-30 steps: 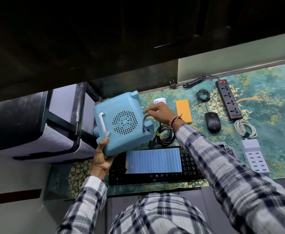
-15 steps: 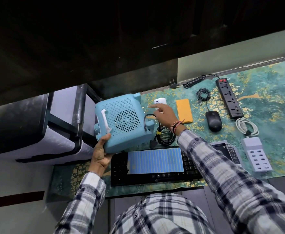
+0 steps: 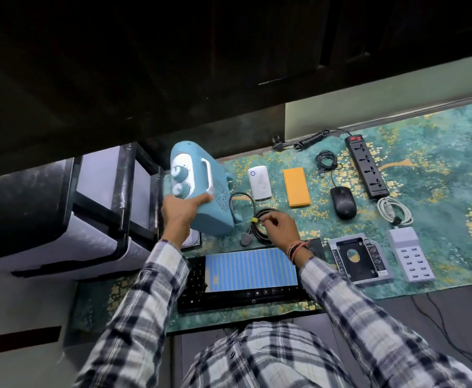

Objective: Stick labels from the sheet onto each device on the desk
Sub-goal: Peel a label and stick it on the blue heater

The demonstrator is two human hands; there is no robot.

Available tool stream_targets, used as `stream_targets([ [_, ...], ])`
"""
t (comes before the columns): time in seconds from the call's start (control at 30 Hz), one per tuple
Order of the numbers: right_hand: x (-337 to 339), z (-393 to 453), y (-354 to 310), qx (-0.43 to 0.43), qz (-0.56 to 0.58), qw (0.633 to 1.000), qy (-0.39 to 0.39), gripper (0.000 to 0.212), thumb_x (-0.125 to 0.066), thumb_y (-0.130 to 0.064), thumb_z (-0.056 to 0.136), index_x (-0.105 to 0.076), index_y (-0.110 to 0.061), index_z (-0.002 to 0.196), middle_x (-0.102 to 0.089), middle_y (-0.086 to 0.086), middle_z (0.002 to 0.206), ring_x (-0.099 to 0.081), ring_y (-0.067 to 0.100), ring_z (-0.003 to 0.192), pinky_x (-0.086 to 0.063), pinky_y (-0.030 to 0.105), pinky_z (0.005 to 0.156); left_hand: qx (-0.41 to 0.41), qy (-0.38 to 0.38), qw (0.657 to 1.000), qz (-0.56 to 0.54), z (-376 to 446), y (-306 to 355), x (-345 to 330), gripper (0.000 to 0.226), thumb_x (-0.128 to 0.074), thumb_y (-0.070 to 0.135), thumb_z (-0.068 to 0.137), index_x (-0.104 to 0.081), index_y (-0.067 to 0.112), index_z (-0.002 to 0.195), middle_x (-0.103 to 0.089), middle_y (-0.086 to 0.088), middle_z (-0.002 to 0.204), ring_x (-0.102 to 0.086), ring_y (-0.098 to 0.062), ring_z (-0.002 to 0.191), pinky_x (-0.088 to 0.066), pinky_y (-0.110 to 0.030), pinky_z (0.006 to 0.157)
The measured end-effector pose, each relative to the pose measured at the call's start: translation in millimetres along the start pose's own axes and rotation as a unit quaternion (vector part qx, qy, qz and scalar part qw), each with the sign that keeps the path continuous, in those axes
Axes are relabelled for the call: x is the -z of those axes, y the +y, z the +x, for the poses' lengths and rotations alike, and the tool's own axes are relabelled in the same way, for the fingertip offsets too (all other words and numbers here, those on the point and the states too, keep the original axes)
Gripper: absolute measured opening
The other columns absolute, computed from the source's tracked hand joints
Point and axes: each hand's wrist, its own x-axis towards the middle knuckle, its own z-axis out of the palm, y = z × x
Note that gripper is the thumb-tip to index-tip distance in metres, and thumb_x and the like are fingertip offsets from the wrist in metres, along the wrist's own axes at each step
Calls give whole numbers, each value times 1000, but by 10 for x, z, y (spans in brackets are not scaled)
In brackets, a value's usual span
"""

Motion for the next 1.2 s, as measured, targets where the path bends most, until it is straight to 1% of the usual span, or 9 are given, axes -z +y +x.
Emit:
stream_targets([
  [0.33,18,-361,267,-17,-67,997,-40,20,-52,-11,95,-72,-14,99,-67,4,76,-52,9,55,-36,17,51,-47,49,973,221,106,-63,-375,109,-77,72,21,-58,9,108,-66,-8,109,-65,-31,99,-60,-47,78],
  [0.43,-2,-421,324,-30,-87,994,-51,20,-52,-11,95,-72,-13,100,-69,3,79,-57,12,62,-40,19,53,-54,20,969,238,16,-1,-344,112,-84,68,36,-48,6,122,-56,-13,124,-56,-35,115,-56,-51,88],
  [0.53,-61,-493,375,-44,-102,992,-59,20,-52,-11,94,-71,-11,100,-69,4,81,-60,14,66,-45,22,57,-72,-30,981,180,19,-61,-267,108,-74,85,54,-42,13,127,-51,-10,129,-52,-31,118,-53,-50,92],
  [0.6,-99,-544,408,-49,-107,991,-64,19,-52,-11,94,-71,-12,100,-70,5,82,-62,18,66,-51,27,61,-65,-10,997,51,-10,-186,-178,85,-51,93,69,-50,16,107,-59,-4,106,-58,-22,94,-53,-39,72],
  [0.7,-155,-608,426,-56,-113,989,-72,21,-52,-11,94,-71,-11,102,-71,7,92,-67,26,77,-54,31,68,-39,105,993,-37,-77,-634,-57,58,-37,71,95,-52,17,78,-58,-2,77,-50,-18,66,-41,-30,57],
  [0.8,-218,-653,438,-59,-129,987,-68,22,-53,-9,93,-72,-9,103,-70,5,100,-64,19,84,-48,24,76,49,46,995,80,-103,-1231,-2,28,-60,38,95,-64,10,93,-72,-12,101,-62,-25,78,-56,-37,73],
  [1.0,-356,-754,401,-64,-146,983,-89,23,-52,-8,93,-71,-9,105,-69,6,98,-62,17,82,-46,23,71,36,-127,959,252,-294,-1801,3,72,-80,27,85,-47,9,147,-41,-20,146,-53,-39,125,-50,-40,91],
  [1.1,-432,-790,388,-57,-157,981,-96,23,-53,-8,92,-72,-9,105,-70,7,103,-64,20,90,-49,26,80,18,-119,962,245,-249,-1870,-4,57,-81,21,84,-59,18,136,-46,-16,137,-59,-39,115,-57,-41,89],
  [1.2,-509,-828,356,-51,-167,980,-98,24,-54,-7,91,-73,-8,106,-72,8,102,-65,20,89,-50,26,81,20,-97,977,190,-209,-1955,16,22,-82,11,79,-72,20,96,-67,-12,108,-70,-36,92,-61,-41,72],
])
